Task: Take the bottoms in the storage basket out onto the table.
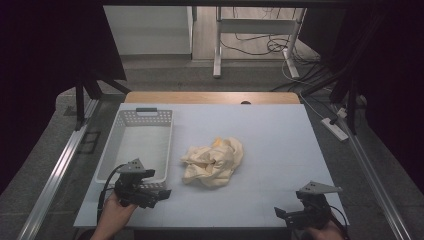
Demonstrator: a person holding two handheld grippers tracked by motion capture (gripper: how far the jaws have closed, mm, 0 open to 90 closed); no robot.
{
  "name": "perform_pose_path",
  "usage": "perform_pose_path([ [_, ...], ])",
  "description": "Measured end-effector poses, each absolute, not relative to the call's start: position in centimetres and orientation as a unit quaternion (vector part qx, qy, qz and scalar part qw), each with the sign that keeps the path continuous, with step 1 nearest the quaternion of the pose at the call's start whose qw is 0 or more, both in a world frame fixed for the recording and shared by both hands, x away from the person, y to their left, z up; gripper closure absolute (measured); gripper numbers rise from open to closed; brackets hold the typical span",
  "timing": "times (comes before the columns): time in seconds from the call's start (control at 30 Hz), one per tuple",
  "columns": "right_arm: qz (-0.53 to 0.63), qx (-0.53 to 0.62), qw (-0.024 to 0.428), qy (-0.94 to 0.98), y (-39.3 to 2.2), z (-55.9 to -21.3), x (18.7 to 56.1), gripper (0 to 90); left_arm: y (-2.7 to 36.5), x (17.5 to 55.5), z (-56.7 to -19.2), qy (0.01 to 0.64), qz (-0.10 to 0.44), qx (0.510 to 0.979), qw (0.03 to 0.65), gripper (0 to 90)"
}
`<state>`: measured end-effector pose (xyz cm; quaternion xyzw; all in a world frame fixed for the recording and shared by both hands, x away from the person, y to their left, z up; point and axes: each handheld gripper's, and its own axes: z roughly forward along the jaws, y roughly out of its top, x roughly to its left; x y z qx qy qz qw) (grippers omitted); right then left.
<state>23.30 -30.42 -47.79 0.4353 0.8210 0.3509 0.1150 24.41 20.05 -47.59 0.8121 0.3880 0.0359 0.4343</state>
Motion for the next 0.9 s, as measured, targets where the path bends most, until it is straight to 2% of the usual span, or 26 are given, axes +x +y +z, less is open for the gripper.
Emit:
perform_pose_path([
  [0.9,0.348,0.437,0.115,0.821,-30.4,-47.8,23.3,1.1,22.8,20.9,-47.9,0.415,0.073,0.788,0.448,1.3],
])
